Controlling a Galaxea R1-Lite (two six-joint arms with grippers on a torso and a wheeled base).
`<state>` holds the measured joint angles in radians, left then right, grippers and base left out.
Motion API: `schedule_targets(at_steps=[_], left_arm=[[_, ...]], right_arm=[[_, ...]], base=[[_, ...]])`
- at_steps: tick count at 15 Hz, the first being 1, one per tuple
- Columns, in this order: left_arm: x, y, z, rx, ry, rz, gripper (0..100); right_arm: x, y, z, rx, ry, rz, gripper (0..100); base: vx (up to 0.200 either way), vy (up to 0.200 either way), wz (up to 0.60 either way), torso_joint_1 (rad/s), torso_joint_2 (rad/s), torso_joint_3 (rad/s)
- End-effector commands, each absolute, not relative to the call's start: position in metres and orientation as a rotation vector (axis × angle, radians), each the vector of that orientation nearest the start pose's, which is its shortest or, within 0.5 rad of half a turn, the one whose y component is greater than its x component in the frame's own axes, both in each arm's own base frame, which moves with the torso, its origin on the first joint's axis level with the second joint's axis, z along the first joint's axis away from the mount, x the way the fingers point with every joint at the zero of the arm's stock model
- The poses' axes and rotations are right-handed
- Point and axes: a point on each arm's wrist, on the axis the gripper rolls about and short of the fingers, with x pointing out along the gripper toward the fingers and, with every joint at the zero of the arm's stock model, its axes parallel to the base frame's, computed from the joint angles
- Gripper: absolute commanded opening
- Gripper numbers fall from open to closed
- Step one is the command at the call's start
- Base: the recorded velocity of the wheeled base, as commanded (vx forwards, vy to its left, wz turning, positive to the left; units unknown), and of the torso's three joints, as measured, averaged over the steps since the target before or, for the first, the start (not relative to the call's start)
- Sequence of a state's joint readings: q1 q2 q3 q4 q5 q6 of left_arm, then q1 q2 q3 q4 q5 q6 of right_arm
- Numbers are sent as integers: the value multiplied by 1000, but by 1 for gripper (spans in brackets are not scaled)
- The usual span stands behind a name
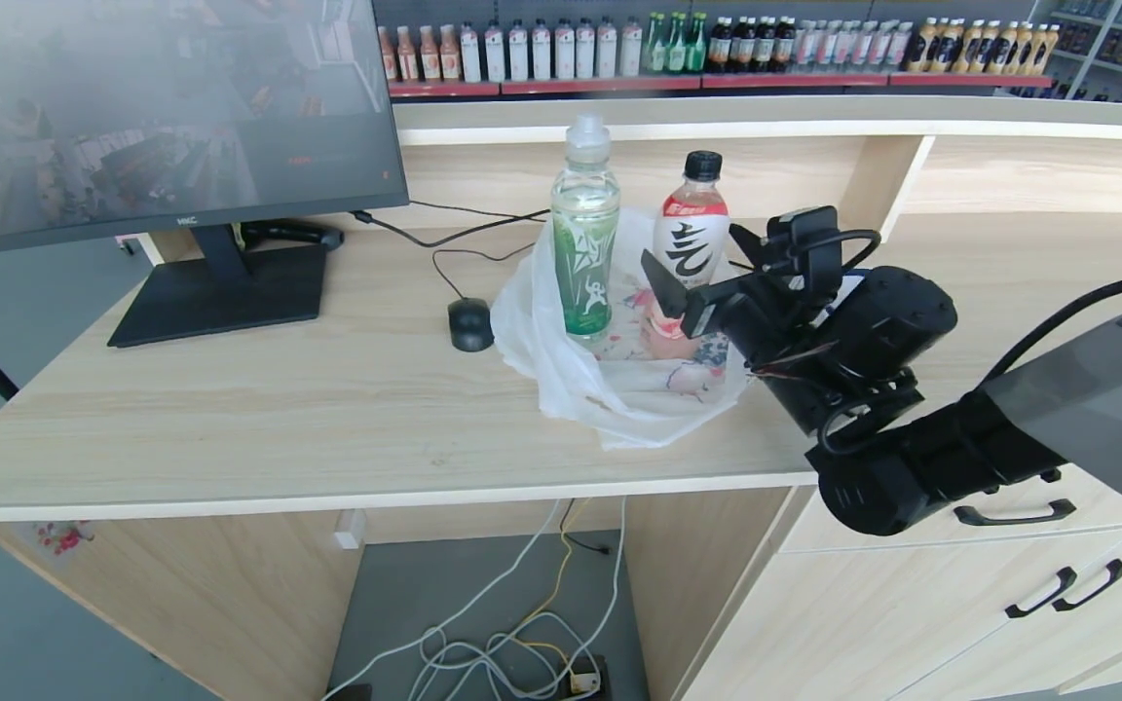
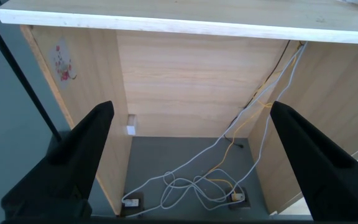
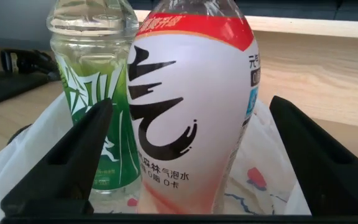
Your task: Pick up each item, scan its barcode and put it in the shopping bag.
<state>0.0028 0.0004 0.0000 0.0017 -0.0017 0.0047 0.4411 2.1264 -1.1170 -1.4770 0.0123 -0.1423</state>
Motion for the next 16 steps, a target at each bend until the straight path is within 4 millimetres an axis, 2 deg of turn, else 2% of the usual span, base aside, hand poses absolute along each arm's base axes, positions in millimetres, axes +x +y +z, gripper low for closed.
schedule_targets(at_steps=[1, 4, 5, 7, 9, 10, 11, 14, 16], left_arm=[[-23, 0, 75, 5, 2, 2, 100], [-23, 0, 75, 5, 2, 2, 100], [-23, 0, 75, 5, 2, 2, 100], [-23, 0, 75, 5, 2, 2, 100], [-23, 0, 75, 5, 2, 2, 100], [-23, 0, 75, 5, 2, 3, 100], [-23, 0, 75, 5, 2, 2, 100], [-23, 0, 75, 5, 2, 2, 100], [-23, 0, 75, 6, 2, 2, 100]], right_arm=[[320, 152, 224, -31, -508, 412, 100], [249, 114, 232, -40, -474, 402, 100], [232, 102, 230, -45, -459, 392, 100], [184, 69, 216, -43, -412, 342, 100], [149, 51, 202, -45, -382, 317, 100], [123, 42, 191, -45, -370, 315, 100], [105, 35, 182, -46, -368, 312, 100], [72, 24, 180, -32, -359, 306, 100], [46, 15, 160, -44, -241, 319, 100]], base=[[0, 0, 0, 0, 0, 0], [0, 0, 0, 0, 0, 0], [0, 0, 0, 0, 0, 0], [0, 0, 0, 0, 0, 0], [0, 0, 0, 0, 0, 0], [0, 0, 0, 0, 0, 0], [0, 0, 0, 0, 0, 0], [0, 0, 0, 0, 0, 0], [0, 0, 0, 0, 0, 0]])
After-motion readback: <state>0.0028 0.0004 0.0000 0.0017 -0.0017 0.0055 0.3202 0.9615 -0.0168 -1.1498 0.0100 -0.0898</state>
